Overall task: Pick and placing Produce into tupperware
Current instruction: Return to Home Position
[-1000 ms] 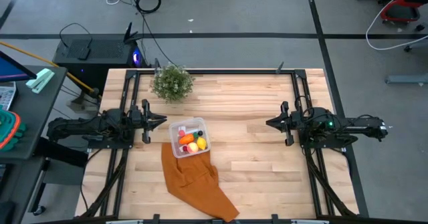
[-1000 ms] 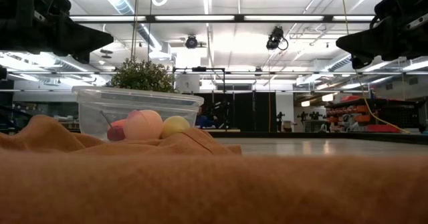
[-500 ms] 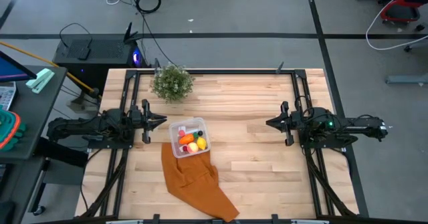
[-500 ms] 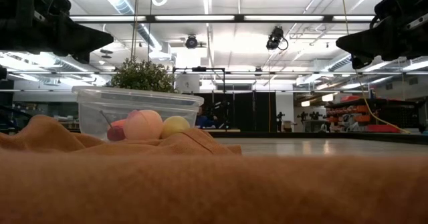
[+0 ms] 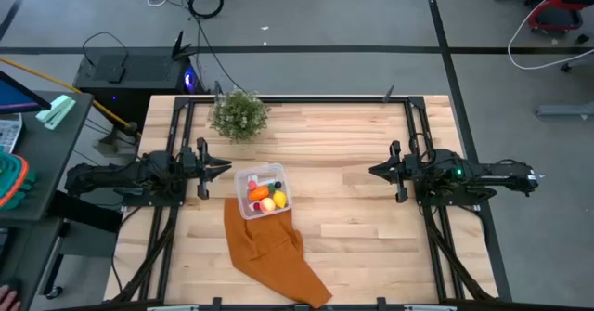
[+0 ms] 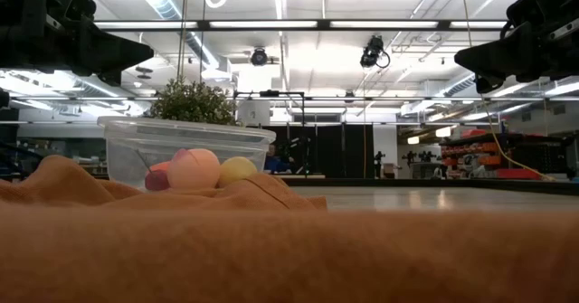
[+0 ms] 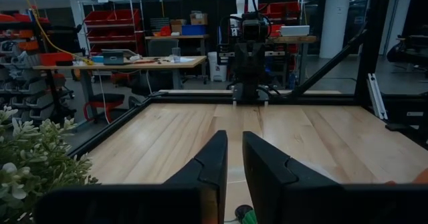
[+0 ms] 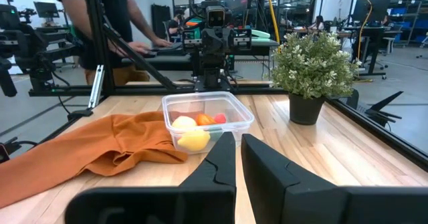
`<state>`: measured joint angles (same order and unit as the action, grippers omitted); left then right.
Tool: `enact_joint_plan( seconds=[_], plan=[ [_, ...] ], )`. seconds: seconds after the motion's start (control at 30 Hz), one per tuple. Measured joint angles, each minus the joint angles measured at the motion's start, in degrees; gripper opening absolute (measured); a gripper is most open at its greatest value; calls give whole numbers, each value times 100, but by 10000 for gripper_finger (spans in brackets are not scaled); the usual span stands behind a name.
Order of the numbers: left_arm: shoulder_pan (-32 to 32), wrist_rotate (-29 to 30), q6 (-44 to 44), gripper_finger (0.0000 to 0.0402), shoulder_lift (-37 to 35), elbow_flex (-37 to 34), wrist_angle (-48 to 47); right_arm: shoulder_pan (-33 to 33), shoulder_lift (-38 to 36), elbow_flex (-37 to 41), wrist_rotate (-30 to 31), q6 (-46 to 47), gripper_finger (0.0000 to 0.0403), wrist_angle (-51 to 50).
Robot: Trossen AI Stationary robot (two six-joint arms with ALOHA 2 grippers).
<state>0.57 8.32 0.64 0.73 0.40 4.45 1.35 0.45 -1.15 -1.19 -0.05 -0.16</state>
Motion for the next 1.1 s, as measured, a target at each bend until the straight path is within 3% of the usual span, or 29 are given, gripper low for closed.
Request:
enact_joint_plan(
  seconds=[1.1],
  plan=[
    [0,0,1,57,0,0,1,0,-2,0,0,1,0,0]
  ],
)
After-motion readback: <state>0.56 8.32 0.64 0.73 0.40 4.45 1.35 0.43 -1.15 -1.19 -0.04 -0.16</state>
